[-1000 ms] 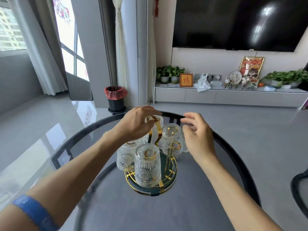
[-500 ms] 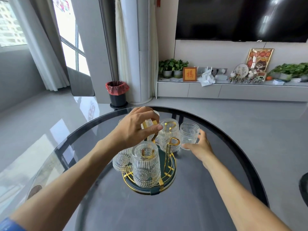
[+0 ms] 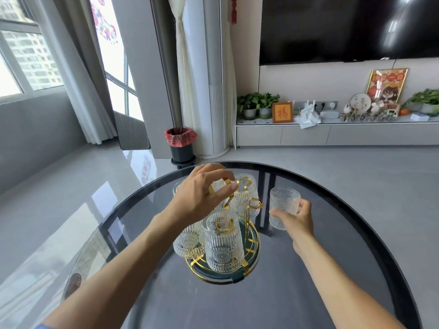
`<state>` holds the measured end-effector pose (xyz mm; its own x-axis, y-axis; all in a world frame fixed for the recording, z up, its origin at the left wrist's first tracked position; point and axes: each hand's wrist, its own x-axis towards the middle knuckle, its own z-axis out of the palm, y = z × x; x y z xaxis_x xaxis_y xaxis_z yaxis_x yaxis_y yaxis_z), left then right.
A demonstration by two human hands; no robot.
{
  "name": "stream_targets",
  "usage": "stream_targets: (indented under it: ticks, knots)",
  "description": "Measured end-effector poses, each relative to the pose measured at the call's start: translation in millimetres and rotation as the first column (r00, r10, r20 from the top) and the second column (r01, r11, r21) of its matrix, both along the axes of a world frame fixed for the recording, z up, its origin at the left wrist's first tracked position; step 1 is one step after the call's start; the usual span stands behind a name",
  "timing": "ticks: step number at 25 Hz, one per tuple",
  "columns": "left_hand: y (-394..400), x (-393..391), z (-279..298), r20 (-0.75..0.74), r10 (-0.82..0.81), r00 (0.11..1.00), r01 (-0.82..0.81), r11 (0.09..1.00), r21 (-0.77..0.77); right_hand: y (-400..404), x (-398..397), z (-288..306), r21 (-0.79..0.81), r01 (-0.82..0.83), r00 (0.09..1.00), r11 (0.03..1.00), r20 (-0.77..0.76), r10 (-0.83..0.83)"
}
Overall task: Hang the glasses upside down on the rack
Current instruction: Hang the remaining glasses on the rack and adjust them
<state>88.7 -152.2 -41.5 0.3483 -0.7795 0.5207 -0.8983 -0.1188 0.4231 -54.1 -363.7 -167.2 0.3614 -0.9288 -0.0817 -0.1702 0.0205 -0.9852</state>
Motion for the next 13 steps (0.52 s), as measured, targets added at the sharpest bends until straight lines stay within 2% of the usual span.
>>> stream_targets:
  ticks: [2,4,7,10,13]
  knots:
    - [0,0,1,0.023,0.002,1.0,-0.002,1.0,-0.004,8,-16,10,0.079,-0.006,0.991,0.997,0.133,-0.005]
    - [1,0,1,0.029,0.012,1.0,-0.012,1.0,0.001,13,-38,27,0.07,-0.099,0.979,0.993,0.184,0.085]
    - [0,-1,-2,0.035,0.019,0.999,-0.019,1.0,0.0,19,-71,74,-0.161,-0.307,0.929,0.938,0.161,0.332]
    - [2,-3,-1,0.034,0.026,0.999,-0.027,1.0,0.005,24,-89,135,-0.36,-0.451,0.889,0.816,-0.102,0.446]
    - [4,-5,1,0.033,0.038,0.999,-0.039,0.999,0.029,31,-88,174,-0.468,-0.568,0.812,0.678,-0.456,0.365]
